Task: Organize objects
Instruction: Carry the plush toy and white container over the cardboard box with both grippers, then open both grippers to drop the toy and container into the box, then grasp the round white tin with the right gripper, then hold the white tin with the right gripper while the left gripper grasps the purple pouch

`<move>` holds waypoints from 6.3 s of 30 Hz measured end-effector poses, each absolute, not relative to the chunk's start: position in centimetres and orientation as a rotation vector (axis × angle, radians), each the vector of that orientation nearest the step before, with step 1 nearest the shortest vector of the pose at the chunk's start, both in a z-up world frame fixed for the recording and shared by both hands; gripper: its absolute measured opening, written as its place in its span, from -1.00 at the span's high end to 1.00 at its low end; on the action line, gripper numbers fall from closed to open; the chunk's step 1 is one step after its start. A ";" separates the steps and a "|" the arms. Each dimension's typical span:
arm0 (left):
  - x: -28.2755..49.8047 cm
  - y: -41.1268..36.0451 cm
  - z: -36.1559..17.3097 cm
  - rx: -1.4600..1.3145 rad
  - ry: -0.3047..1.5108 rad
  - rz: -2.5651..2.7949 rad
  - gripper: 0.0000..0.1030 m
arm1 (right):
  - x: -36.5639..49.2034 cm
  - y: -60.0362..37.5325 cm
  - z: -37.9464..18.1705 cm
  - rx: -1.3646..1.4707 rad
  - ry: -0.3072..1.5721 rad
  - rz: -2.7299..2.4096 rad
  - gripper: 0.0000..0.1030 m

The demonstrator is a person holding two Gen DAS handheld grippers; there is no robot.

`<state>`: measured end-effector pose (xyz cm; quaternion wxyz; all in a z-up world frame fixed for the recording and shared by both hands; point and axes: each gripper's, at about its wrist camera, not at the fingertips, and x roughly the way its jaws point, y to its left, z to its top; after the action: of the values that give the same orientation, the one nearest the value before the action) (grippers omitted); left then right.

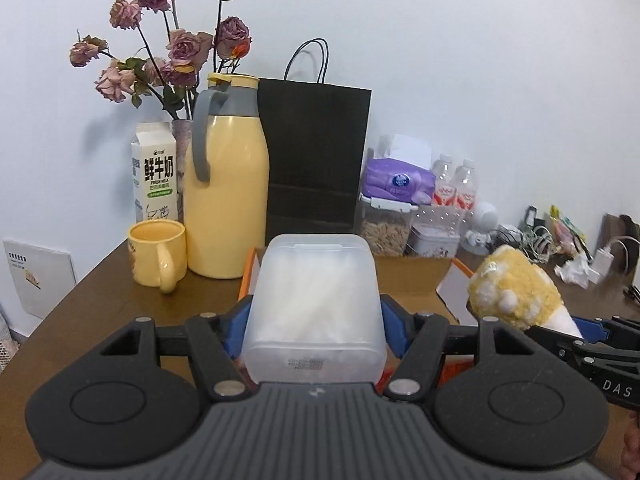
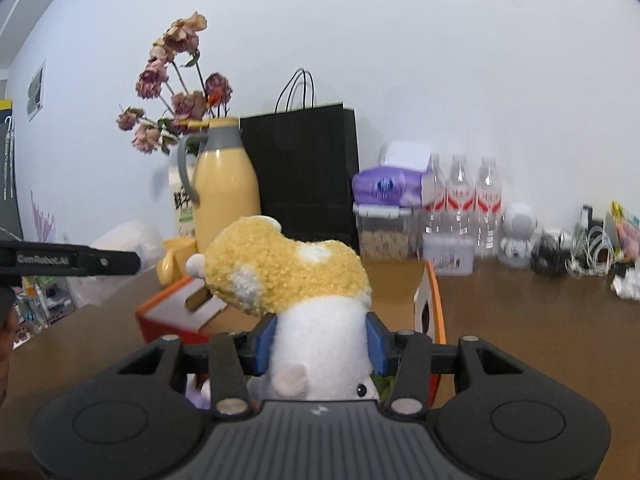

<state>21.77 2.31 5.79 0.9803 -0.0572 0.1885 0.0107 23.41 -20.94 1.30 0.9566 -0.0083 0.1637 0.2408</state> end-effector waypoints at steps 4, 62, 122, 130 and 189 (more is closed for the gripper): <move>25.2 1.8 6.2 -0.126 0.385 0.037 -0.27 | 27.2 -19.9 2.2 -0.008 0.333 0.466 0.13; 34.7 1.3 2.2 -0.133 0.476 0.165 -1.00 | 40.7 -15.8 -1.1 -0.098 0.555 0.355 -1.00; 14.8 5.4 -1.4 -0.141 0.554 0.073 -1.00 | 21.6 -25.2 -7.0 -0.101 0.637 0.382 0.04; 15.0 5.1 -1.5 -0.140 0.562 0.068 -1.00 | 21.7 -24.7 -7.2 -0.106 0.631 0.419 0.25; 15.3 -1.4 -4.3 -0.011 0.637 -0.038 -0.31 | 18.4 -20.3 -5.9 -0.088 0.549 0.733 0.25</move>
<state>15.34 -1.45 -4.30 0.9495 -0.0054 0.3131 -0.0184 18.41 -20.26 -5.93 0.8960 -0.0426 0.2647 0.3539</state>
